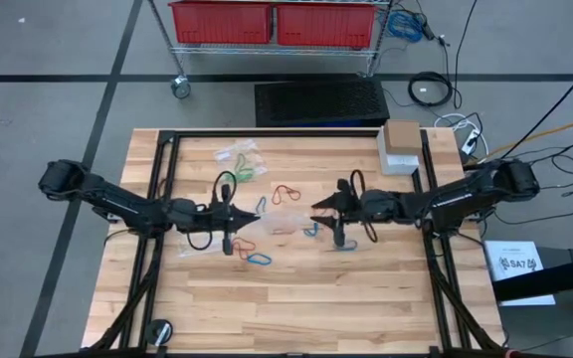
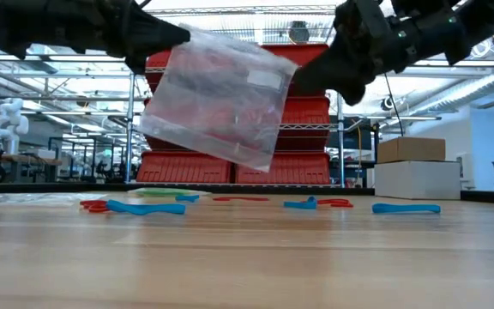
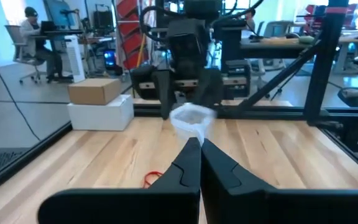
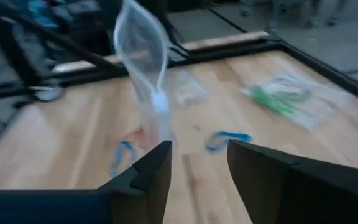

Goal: Sort rubber bands
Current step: Put the red rubber band into the open transparent zip bag

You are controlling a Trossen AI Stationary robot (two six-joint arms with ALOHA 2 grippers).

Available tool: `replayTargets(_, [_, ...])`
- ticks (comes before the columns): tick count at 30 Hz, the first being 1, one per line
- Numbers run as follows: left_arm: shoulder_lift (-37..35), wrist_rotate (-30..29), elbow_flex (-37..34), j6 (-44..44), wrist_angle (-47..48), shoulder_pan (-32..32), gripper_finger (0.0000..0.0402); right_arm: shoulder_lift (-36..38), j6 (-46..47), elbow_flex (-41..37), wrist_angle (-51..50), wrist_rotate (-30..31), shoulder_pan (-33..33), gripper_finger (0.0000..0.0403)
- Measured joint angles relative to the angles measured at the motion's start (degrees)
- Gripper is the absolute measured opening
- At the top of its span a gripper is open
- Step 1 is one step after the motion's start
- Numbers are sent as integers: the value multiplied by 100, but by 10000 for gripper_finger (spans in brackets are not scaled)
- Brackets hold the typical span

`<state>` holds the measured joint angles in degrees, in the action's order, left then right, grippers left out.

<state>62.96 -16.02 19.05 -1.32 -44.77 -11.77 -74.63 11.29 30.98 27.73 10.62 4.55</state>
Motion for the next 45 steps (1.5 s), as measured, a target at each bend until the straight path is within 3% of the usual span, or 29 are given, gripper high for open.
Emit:
replayTargets(2, [-1,14,0,0,-5,0,0,-103,2,-2,240,-223,57,158])
replayTargets(11, [0,197,0,1,-67,0,0,-617,-1,-2,1106,-214,150,177])
replayTargets(18, [0,186,0,-46,-76,0,0,-768,-3,56,1502,-470,156,120])
replayTargets(25, [0,140,0,-48,-63,0,0,-772,-264,326,1443,-457,156,15])
replayTargets(36, [305,81,0,71,-149,0,0,-789,-498,677,1110,-455,137,7])
replayTargets(45, [649,18,2,79,-610,25,0,-1380,-288,714,1106,-446,-6,8])
